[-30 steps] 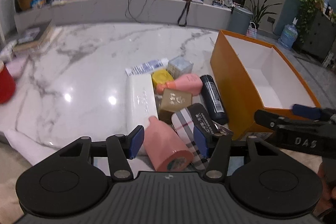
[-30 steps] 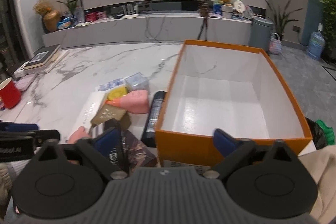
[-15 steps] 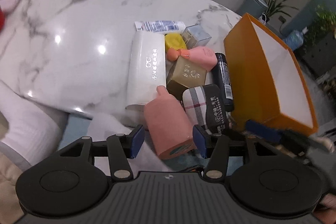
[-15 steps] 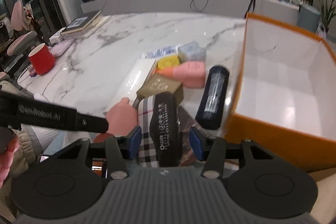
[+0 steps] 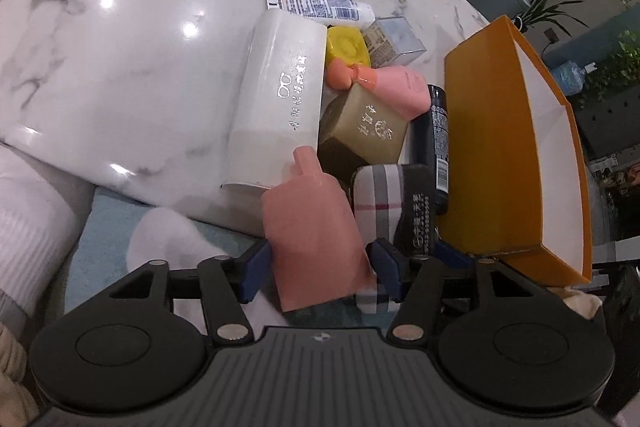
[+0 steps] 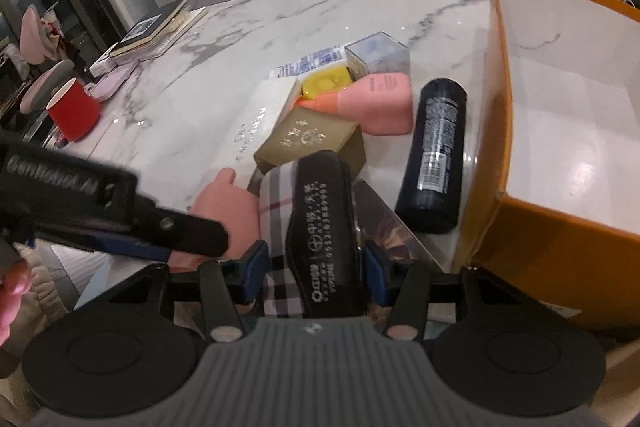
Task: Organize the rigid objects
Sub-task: 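Grasp the pink bottle with left gripper while right gripper grasps the plaid box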
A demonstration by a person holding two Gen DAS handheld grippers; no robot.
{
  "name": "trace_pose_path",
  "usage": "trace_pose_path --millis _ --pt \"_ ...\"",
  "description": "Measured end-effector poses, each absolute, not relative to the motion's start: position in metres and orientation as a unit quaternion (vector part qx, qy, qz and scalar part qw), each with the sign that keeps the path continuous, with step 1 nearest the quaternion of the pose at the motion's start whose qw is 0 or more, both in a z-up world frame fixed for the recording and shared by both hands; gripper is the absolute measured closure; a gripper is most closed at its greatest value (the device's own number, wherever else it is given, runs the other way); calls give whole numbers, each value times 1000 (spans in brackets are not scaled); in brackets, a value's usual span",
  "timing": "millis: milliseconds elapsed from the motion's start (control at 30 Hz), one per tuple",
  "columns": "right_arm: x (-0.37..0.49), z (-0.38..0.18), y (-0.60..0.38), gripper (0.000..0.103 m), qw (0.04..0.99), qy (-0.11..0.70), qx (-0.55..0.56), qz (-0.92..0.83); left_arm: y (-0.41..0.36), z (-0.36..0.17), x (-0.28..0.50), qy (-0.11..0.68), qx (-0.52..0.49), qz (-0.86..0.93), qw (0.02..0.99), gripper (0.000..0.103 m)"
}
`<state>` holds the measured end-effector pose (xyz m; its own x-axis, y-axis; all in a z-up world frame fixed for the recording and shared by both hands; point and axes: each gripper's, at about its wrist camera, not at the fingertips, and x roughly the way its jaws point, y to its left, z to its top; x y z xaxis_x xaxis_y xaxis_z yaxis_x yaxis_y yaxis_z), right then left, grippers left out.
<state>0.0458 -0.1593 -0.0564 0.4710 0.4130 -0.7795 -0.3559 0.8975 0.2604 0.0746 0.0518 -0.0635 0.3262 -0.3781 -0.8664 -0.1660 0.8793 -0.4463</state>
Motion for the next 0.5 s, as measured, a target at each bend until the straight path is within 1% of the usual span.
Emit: trace_pose_path --millis 33,133,200,233,267,300,433,500 --pt "45 -56 -159 50 858 461 28 225 50 -66 77 580 -232 -66 778 33" --pt "44 -55 -162 58 860 454 26 230 46 -69 80 583 -214 -67 781 32" --pt "44 -53 -167 67 860 453 38 231 46 -70 81 585 -213 -67 780 30" --pt "43 -51 -169 68 860 452 43 233 47 -71 82 586 -214 -67 779 29" --pt "42 -49 -169 78 860 449 45 238 47 -71 83 588 -212 -68 777 28" --pt "40 -45 -169 81 859 443 47 250 46 -72 85 591 -207 -69 777 28" --pt "38 -47 -163 81 856 443 41 262 41 -76 90 599 -195 -64 774 26" --pt "44 -52 -166 79 850 453 63 262 39 -78 92 602 -186 -63 774 26"
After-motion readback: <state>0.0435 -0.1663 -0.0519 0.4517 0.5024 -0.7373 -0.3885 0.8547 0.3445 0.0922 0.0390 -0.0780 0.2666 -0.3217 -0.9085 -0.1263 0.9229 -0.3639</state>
